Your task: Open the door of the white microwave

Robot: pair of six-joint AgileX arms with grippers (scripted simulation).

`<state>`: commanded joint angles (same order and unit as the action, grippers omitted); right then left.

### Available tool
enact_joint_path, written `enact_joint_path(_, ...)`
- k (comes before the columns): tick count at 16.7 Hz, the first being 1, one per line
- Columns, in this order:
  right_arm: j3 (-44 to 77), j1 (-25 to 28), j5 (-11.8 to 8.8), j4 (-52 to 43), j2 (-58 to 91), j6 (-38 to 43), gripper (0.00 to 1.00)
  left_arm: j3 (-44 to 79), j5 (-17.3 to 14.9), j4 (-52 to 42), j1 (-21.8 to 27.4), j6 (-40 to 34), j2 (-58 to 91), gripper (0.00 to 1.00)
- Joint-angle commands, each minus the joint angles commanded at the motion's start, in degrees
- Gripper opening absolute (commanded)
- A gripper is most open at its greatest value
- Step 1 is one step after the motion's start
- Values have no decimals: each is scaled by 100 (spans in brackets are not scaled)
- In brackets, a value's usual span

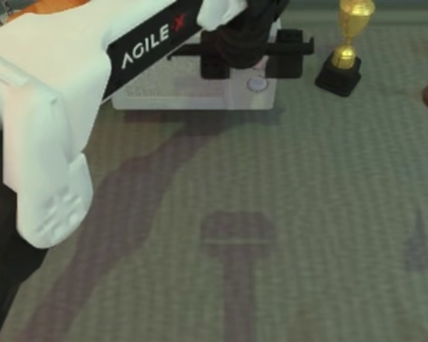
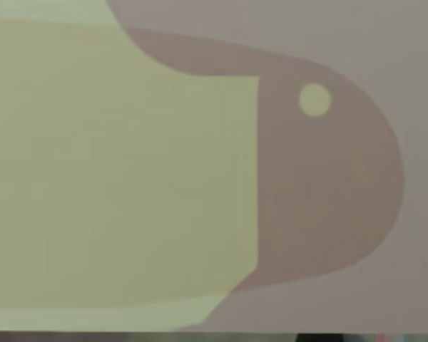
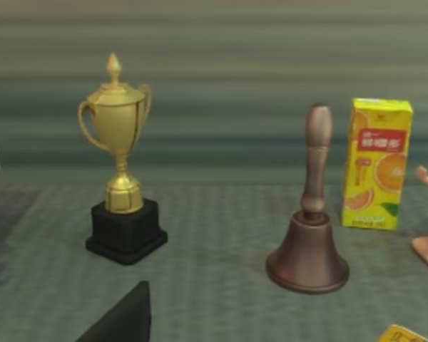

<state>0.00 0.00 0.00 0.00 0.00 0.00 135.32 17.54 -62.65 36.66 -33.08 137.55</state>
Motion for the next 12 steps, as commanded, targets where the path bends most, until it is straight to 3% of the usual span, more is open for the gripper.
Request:
enact_joint_path(3,0,0,0,0,0,0,100,-177,-121,31,195,-48,4,0)
enact_joint_path(12,0,0,0,0,0,0,100,-1301,91,486,191,-188,-756,0)
